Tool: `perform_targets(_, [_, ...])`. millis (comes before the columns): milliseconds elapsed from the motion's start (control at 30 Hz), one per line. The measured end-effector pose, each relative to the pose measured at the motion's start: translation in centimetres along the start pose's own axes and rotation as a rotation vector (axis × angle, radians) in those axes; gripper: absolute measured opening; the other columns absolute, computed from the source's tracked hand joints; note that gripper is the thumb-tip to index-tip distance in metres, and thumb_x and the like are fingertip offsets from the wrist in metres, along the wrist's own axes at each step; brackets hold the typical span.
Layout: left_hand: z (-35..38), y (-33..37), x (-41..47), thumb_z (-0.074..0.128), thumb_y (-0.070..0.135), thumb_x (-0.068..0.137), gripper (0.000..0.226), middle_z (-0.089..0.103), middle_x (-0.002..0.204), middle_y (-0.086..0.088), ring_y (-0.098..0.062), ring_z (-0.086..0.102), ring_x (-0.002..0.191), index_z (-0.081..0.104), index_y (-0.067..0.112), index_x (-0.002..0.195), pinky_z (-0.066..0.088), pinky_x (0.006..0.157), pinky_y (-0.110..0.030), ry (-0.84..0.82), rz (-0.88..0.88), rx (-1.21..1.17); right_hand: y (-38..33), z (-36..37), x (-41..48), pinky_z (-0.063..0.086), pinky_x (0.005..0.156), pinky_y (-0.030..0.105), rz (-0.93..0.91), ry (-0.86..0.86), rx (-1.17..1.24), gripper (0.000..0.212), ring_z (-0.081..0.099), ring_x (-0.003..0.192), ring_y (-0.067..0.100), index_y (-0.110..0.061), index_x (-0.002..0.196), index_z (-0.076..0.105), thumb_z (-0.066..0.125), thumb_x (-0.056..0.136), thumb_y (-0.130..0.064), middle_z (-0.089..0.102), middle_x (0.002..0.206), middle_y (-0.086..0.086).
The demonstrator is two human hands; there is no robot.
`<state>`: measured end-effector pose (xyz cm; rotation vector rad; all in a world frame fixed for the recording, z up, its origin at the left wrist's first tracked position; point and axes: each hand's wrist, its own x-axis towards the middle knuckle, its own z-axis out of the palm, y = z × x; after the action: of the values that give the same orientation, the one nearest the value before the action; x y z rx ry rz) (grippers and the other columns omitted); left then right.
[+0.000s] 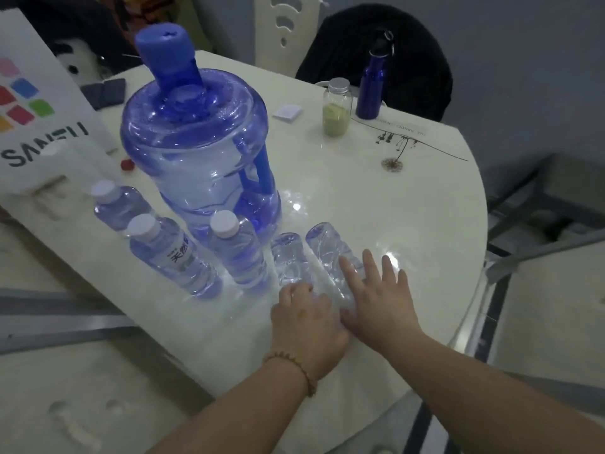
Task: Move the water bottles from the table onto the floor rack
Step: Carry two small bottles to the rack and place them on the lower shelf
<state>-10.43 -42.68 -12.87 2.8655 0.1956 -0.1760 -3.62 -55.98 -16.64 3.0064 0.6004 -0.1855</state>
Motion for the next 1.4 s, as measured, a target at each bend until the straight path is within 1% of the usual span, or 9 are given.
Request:
perform_targets(100, [0.6, -0.2, 1.6, 0.058, 0.043, 0.078, 0.067, 0.009, 0.152, -0.007, -0.036, 0.008, 0.138, 0.033, 0.035, 0.14, 0.038, 0.1, -0.044, -0.025, -0.206, -0.119, -0.5, 0.4, 0.5, 0.033, 0.105, 0.053, -0.038, -0.053, 0.122, 0.087, 0.009, 0.143, 0.041, -0.044, 0.144, -0.018, 0.047, 0.087, -0.052, -0.01, 0.161, 0.006])
perform_targets(200, [1.9, 0.4, 2.7, 0.058, 0.032, 0.086, 0.084, -0.025, 0.152, 0.0, -0.039, -0.003, 0.141, 0.002, 0.038, 0.147, 0.035, 0.103, -0.042, -0.14, -0.331, -0.185, -1.1, 0.8, 0.6, 0.049, 0.074, 0.037, -0.041, -0.071, 0.201, 0.089, 0.035, 0.128, 0.037, -0.048, 0.142, -0.016, 0.052, 0.087, -0.033, -0.013, 0.16, 0.005])
perform_targets(333, [2.3, 1.9, 3.6, 0.054, 0.02, 0.089, 0.081, -0.025, 0.154, -0.002, -0.037, 0.007, 0.139, 0.001, 0.037, 0.148, 0.042, 0.097, -0.041, -0.097, -0.372, -0.129, -1.3, 1.1, 0.8, 0.038, 0.059, 0.032, -0.015, -0.04, 0.168, 0.09, 0.048, 0.1, 0.031, -0.047, 0.142, -0.014, 0.05, 0.086, -0.02, -0.006, 0.16, 0.01])
perform_targets(500, [1.5, 2.4, 3.0, 0.06, 0.024, 0.082, 0.081, -0.021, 0.153, -0.001, -0.034, 0.017, 0.133, 0.014, 0.03, 0.148, 0.04, 0.099, -0.041, -0.098, -0.25, -0.177, -0.4, 0.0, -0.3, 0.041, 0.069, 0.034, 0.11, -0.064, 0.316, 0.086, 0.049, 0.107, 0.031, -0.048, 0.144, -0.004, 0.052, 0.084, -0.022, 0.002, 0.16, 0.006])
perform_targets(667, [-2.1, 8.3, 2.7, 0.06, 0.018, 0.076, 0.086, -0.023, 0.151, 0.002, -0.034, 0.018, 0.132, 0.014, 0.03, 0.148, 0.039, 0.099, -0.036, 0.017, -0.111, -0.216, 3.2, -4.0, -3.6, 0.049, 0.078, 0.037, 0.2, 0.059, 0.412, 0.082, 0.052, 0.11, 0.031, -0.045, 0.146, 0.007, 0.059, 0.083, -0.031, 0.012, 0.159, 0.006])
perform_targets(900, [-9.2, 23.4, 2.7, 0.072, 0.026, 0.074, 0.089, -0.013, 0.154, 0.001, -0.034, 0.019, 0.134, 0.021, 0.029, 0.146, 0.04, 0.1, -0.04, 0.338, 0.226, -0.195, 16.1, -14.9, -9.0, 0.047, 0.088, 0.043, 0.371, 0.486, 0.444, 0.081, 0.047, 0.121, 0.034, -0.044, 0.146, 0.014, 0.062, 0.083, -0.033, 0.017, 0.158, 0.005])
perform_targets(1033, [-10.7, 36.8, 0.1, 0.072, 0.022, 0.074, 0.084, -0.007, 0.156, -0.002, -0.034, 0.022, 0.131, 0.026, 0.029, 0.144, 0.036, 0.102, -0.04, 0.442, 0.421, -0.281, 27.9, -19.5, -16.1, 0.046, 0.089, 0.044, 0.45, 0.634, 0.38, 0.086, 0.046, 0.12, 0.036, -0.043, 0.148, 0.011, 0.065, 0.081, -0.036, 0.013, 0.159, 0.007])
perform_targets(1267, [-5.8, 59.7, -6.8, 0.075, 0.031, 0.071, 0.091, -0.007, 0.156, 0.0, -0.034, 0.018, 0.133, 0.024, 0.028, 0.146, 0.028, 0.108, -0.039, 0.383, 0.622, -0.316, 47.0, -18.5, -31.3, 0.044, 0.096, 0.045, 0.635, 0.7, 0.308, 0.087, 0.038, 0.132, 0.033, -0.043, 0.148, 0.006, 0.064, 0.085, -0.034, 0.009, 0.16, 0.005])
perform_targets(1400, [0.0, 66.9, -9.8, 0.073, 0.024, 0.073, 0.086, -0.01, 0.154, 0.01, -0.03, 0.016, 0.136, 0.025, 0.032, 0.145, 0.03, 0.107, -0.037, 0.244, 0.653, -0.384, 53.3, -14.4, -37.2, 0.047, 0.09, 0.042, 0.74, 0.615, 0.315, 0.084, 0.044, 0.126, 0.033, -0.043, 0.148, 0.01, 0.064, 0.083, -0.032, 0.013, 0.16, 0.005])
